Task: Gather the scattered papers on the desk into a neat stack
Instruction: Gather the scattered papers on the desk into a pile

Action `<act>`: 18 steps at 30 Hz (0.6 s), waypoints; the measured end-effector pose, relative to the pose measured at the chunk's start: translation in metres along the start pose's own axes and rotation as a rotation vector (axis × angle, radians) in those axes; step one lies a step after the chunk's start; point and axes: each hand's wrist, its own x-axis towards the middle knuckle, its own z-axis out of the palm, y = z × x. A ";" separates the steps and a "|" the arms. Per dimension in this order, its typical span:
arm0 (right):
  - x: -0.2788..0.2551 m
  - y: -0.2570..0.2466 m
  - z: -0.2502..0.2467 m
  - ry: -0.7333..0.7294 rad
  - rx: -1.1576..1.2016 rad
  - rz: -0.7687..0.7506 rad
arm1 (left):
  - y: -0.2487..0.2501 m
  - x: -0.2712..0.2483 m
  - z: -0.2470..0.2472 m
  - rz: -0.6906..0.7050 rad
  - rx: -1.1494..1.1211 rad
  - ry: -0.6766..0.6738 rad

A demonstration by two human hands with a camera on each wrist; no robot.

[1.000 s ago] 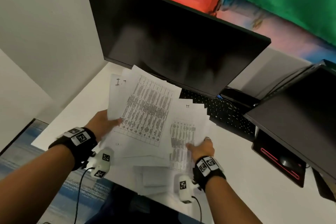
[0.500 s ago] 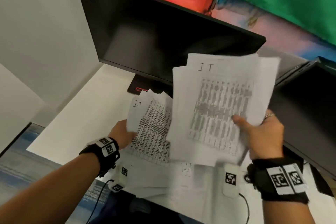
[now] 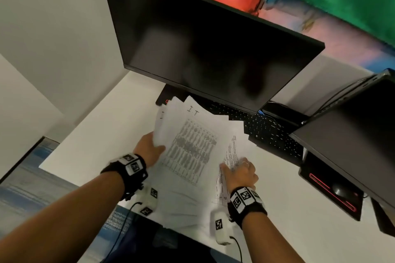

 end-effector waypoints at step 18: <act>-0.013 -0.004 0.009 -0.039 -0.261 0.086 | -0.044 -0.007 -0.065 -0.094 -0.399 0.181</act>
